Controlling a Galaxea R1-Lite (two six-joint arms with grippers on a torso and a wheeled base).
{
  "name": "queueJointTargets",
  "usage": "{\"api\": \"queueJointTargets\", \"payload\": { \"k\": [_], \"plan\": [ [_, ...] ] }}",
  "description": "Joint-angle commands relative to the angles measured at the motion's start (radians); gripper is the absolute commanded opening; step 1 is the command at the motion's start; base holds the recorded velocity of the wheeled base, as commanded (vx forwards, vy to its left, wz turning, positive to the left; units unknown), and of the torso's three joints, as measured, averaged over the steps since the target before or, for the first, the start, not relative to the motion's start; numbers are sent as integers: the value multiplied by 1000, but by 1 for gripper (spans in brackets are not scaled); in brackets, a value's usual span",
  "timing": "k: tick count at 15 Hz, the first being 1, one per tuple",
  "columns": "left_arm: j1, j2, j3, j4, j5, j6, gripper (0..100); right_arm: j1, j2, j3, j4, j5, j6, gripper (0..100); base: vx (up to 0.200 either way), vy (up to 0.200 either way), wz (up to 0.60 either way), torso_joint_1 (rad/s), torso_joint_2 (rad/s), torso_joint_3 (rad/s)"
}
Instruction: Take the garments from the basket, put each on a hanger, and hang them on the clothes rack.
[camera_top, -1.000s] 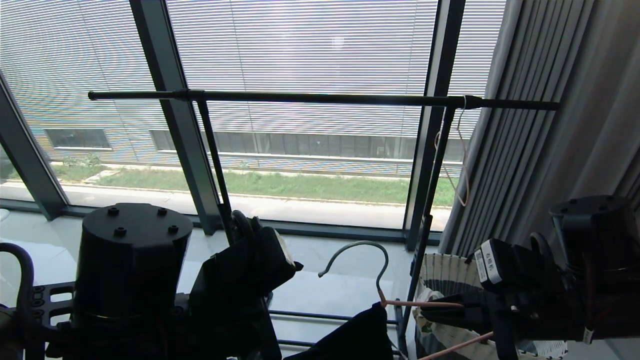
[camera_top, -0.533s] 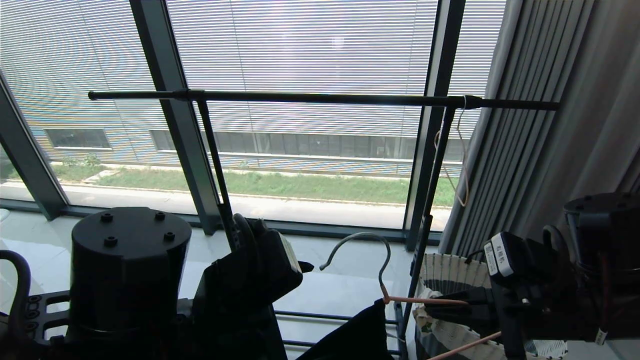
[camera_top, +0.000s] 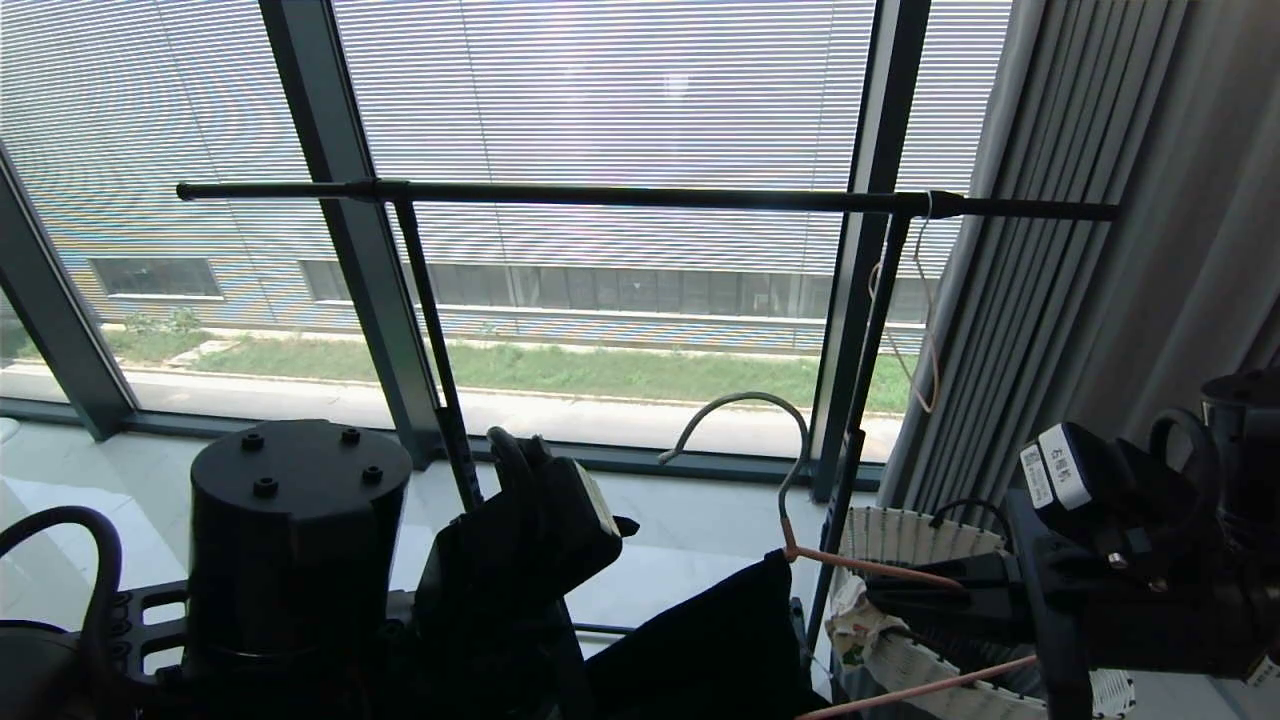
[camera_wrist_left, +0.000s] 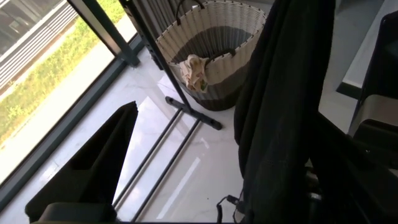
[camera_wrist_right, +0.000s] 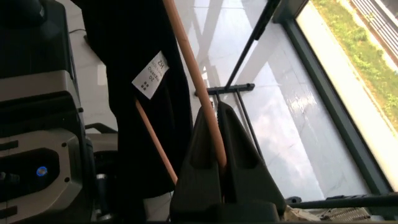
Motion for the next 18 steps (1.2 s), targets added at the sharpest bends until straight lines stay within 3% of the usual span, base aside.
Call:
{"api": "queueJointTargets", "payload": {
  "k": [1, 8, 9, 12, 14, 18],
  "plan": [
    [0, 72, -3, -45, 0, 0, 0, 13, -19, 2, -1, 2, 1, 0, 0, 0, 0, 0, 0, 0],
    [-8, 86, -5, -60, 2, 0, 0, 21, -19, 2, -2, 2, 4, 0, 0, 0, 0, 0, 0, 0],
    [-10, 83, -5, -60, 0, 0, 0, 21, -19, 2, -2, 2, 2, 100, 0, 0, 0, 0, 0, 0],
    [-7, 86, -3, -60, 6, 3, 0, 13, -39, 11, -1, -14, 2, 100, 0, 0, 0, 0, 0, 0],
    [6, 81, 19, -61, 34, 12, 0, -3, -40, 22, -2, -98, 4, 100, 0, 0, 0, 0, 0, 0],
    [26, 77, 51, -61, 78, 9, 0, -54, -40, 45, -2, -107, 2, 100, 0, 0, 0, 0, 0, 0]
  ]
}}
